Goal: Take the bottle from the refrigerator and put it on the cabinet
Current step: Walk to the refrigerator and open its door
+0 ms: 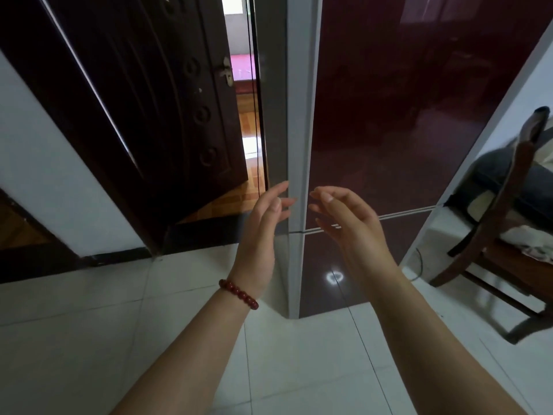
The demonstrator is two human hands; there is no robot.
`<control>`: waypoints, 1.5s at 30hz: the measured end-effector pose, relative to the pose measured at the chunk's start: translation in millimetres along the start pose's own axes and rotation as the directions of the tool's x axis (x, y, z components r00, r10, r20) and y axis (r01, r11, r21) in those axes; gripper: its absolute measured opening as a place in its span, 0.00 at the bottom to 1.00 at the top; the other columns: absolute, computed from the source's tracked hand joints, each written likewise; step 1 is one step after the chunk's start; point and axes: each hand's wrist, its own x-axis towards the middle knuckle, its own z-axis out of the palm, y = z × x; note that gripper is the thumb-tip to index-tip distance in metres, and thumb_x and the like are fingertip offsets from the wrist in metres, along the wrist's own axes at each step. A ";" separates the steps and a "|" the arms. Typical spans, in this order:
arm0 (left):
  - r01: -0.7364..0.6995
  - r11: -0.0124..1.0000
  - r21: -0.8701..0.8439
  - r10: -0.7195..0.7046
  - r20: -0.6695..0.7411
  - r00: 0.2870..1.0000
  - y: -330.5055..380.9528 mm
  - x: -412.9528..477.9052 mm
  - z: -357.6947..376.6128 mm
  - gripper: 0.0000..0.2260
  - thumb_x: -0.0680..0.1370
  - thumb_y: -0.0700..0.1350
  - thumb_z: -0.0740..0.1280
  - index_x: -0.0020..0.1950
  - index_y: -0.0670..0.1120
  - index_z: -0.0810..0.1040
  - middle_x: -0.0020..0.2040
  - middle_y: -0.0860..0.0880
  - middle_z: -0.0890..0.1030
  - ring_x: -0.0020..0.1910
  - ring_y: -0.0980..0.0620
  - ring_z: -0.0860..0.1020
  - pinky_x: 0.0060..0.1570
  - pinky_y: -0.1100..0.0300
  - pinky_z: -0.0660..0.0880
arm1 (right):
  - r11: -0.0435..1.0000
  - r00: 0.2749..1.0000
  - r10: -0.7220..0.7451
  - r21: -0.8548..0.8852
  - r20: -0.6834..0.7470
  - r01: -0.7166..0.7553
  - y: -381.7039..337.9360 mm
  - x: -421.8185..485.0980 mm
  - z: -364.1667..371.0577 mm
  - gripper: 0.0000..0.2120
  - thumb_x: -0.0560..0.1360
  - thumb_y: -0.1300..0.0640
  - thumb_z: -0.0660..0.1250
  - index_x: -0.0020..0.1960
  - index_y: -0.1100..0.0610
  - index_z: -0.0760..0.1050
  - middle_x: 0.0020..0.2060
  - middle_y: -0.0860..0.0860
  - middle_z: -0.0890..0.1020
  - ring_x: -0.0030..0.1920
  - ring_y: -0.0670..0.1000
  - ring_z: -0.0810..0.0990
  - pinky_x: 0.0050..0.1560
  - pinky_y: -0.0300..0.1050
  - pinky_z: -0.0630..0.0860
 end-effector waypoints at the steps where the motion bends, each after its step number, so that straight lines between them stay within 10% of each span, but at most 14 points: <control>1: 0.006 1.000 -0.001 -0.007 -0.010 1.000 -1.2 5.6 2.0 0.20 0.71 0.63 0.51 0.61 0.64 0.69 0.60 0.55 0.76 0.59 0.61 0.73 0.54 0.61 0.65 | 1.000 1.000 0.002 -0.002 0.005 -0.002 0.9 7.7 -3.0 0.10 0.68 0.45 0.69 0.47 0.47 0.81 0.50 0.50 0.84 0.55 0.50 0.80 0.57 0.47 0.74; 22: -0.012 1.000 -0.014 0.011 -0.065 0.998 -11.8 157.8 -45.9 0.22 0.73 0.63 0.51 0.65 0.61 0.69 0.60 0.56 0.76 0.59 0.62 0.74 0.51 0.63 0.66 | 0.951 0.976 -0.156 -0.243 0.149 0.189 14.8 161.7 36.3 0.06 0.74 0.55 0.69 0.49 0.48 0.79 0.49 0.46 0.82 0.51 0.41 0.79 0.50 0.32 0.74; 28: -0.018 0.999 -0.028 0.016 -0.055 0.998 -17.8 201.8 -74.4 0.22 0.72 0.65 0.52 0.63 0.62 0.71 0.60 0.57 0.76 0.59 0.59 0.74 0.60 0.54 0.69 | 0.373 0.838 -0.367 -0.762 0.403 0.530 6.7 197.6 51.8 0.13 0.73 0.52 0.67 0.57 0.53 0.76 0.57 0.49 0.77 0.58 0.46 0.75 0.54 0.32 0.67; 37: 0.001 1.000 -0.031 -0.001 0.001 1.000 -26.0 247.9 -93.9 0.21 0.67 0.70 0.52 0.57 0.68 0.72 0.59 0.59 0.77 0.59 0.59 0.74 0.62 0.50 0.68 | -0.293 0.807 -0.142 -0.803 0.574 0.519 12.2 224.5 72.3 0.14 0.69 0.51 0.67 0.54 0.51 0.80 0.59 0.52 0.79 0.63 0.55 0.75 0.68 0.57 0.65; 45: -0.011 0.997 -0.075 0.015 0.049 0.999 -23.8 260.4 -96.3 0.23 0.68 0.68 0.52 0.60 0.64 0.72 0.60 0.57 0.76 0.60 0.58 0.74 0.56 0.54 0.67 | -0.498 0.781 -0.122 -0.718 0.613 0.486 25.2 236.8 59.2 0.16 0.61 0.51 0.74 0.48 0.53 0.82 0.56 0.56 0.80 0.58 0.58 0.78 0.68 0.63 0.60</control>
